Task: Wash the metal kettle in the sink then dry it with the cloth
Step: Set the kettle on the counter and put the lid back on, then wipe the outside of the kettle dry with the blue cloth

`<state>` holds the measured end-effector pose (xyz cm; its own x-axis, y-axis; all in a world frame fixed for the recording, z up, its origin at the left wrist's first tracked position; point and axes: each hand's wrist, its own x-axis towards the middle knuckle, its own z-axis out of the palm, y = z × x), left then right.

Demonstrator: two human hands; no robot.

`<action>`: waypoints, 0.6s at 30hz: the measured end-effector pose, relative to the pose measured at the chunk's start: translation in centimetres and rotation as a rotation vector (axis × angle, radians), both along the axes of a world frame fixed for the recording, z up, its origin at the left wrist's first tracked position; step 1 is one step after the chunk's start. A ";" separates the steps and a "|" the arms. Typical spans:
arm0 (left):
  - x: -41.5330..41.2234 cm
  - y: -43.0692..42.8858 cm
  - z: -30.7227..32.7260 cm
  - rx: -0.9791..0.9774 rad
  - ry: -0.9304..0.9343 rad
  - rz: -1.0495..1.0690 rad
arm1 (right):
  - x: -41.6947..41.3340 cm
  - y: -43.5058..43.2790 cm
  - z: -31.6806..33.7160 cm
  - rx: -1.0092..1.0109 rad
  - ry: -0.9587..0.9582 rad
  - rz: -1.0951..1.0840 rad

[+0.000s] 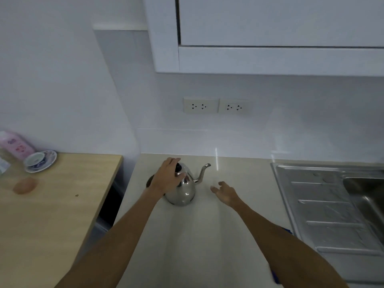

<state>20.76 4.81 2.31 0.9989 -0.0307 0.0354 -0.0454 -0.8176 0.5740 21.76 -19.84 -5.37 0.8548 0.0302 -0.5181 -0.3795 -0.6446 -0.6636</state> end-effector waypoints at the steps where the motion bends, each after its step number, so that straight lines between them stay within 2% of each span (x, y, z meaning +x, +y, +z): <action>1: -0.2 -0.4 0.1 0.007 0.019 0.006 | -0.5 -1.4 -0.2 -0.027 -0.011 0.035; 10: -1.3 -1.8 0.5 0.166 0.070 0.031 | -7.0 -13.3 -1.2 -0.124 0.041 0.174; 18: -2.0 -3.6 -1.4 0.356 -0.075 0.038 | -9.8 -18.1 -0.7 -0.196 0.038 0.213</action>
